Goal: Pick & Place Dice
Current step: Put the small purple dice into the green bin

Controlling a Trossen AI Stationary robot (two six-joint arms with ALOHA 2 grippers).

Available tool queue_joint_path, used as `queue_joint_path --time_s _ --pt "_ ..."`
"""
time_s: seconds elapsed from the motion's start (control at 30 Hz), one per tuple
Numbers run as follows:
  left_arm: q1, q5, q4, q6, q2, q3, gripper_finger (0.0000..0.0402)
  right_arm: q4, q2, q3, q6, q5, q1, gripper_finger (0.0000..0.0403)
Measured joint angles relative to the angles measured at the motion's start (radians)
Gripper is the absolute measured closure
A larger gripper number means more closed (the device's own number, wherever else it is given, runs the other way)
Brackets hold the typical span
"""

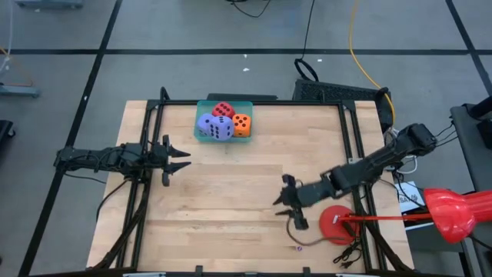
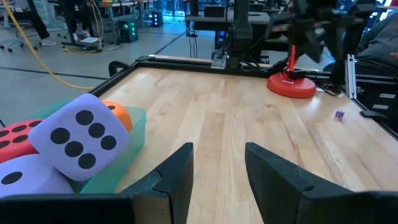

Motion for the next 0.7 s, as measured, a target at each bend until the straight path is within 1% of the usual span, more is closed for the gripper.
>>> queue_joint_path --time_s 0.1,0.2,0.37,0.47,0.6,0.7 --pt "0.000 0.000 0.000 0.000 0.000 0.000 0.0249 0.003 0.009 -0.002 0.019 0.040 0.073 0.0250" --pt "0.000 0.000 0.001 0.000 0.000 0.000 0.0249 0.033 0.019 -0.001 0.043 0.104 0.140 0.0247" --pt "0.000 0.000 0.001 0.000 0.000 0.000 0.0249 0.025 0.019 -0.001 0.028 0.215 0.246 0.0237" --pt "0.000 0.000 0.001 0.000 0.000 0.000 0.0249 -0.010 0.020 -0.001 0.065 0.279 0.304 0.0231" --pt "0.000 0.000 0.001 0.000 0.000 0.000 0.0249 -0.026 0.019 -0.001 0.167 0.285 0.372 0.0225" --pt "0.000 0.000 0.001 0.000 0.000 0.000 0.0249 -0.032 0.029 -0.001 0.213 0.284 0.424 0.0225"
